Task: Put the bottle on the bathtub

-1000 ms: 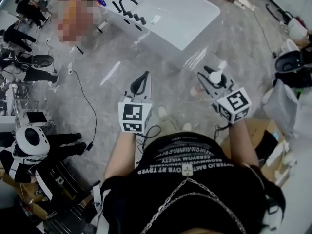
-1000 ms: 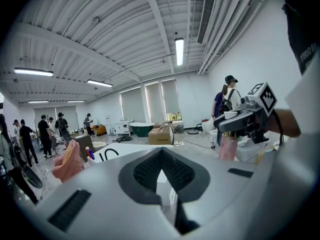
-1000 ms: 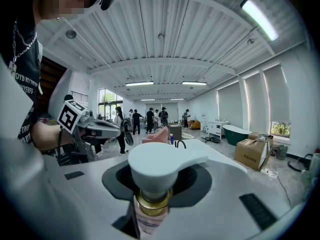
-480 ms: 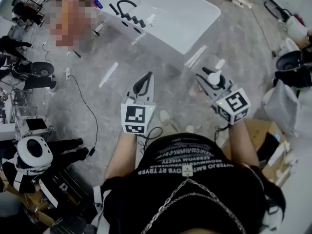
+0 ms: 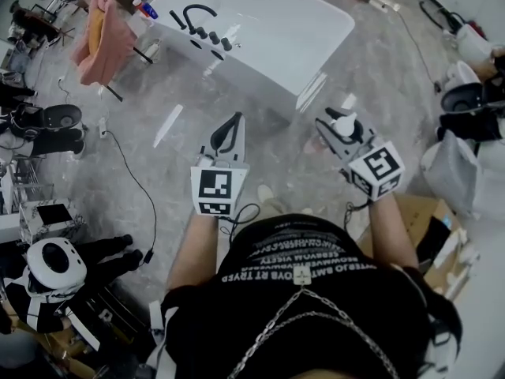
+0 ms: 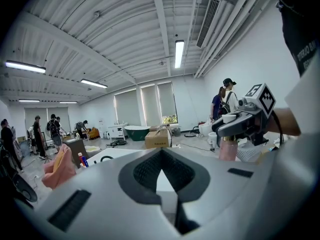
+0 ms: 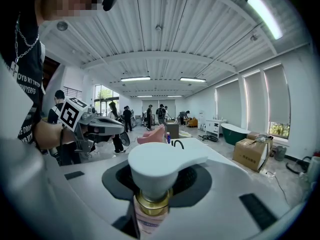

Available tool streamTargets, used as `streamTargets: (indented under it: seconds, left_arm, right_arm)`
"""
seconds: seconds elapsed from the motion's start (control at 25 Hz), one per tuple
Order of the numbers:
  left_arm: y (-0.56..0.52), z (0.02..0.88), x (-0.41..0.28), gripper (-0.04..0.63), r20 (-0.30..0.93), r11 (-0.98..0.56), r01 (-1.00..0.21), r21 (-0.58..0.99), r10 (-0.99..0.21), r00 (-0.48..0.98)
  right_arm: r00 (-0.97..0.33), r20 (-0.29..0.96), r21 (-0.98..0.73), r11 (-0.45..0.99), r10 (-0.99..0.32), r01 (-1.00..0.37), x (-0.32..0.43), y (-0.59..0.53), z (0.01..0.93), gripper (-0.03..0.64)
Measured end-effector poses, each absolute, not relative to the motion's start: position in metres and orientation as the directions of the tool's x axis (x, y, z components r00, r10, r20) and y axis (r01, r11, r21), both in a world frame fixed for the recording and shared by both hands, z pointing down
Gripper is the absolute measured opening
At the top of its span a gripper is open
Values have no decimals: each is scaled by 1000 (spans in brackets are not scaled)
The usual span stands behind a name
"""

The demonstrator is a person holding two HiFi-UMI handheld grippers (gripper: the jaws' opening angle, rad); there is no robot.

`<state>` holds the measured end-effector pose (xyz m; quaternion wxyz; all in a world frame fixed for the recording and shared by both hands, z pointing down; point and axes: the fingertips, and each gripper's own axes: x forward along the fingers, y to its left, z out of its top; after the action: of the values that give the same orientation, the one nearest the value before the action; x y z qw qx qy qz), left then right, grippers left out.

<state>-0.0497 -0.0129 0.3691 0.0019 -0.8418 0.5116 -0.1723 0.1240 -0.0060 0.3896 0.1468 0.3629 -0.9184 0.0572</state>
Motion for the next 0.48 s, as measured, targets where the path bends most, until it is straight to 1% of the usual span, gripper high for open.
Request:
streamTargets:
  seconds: [0.48]
  left_arm:
    - [-65, 377, -98, -3, 295, -490, -856, -162, -852, 432]
  right_arm:
    - [-682, 311, 1, 718, -662, -696, 78, -56, 389, 120]
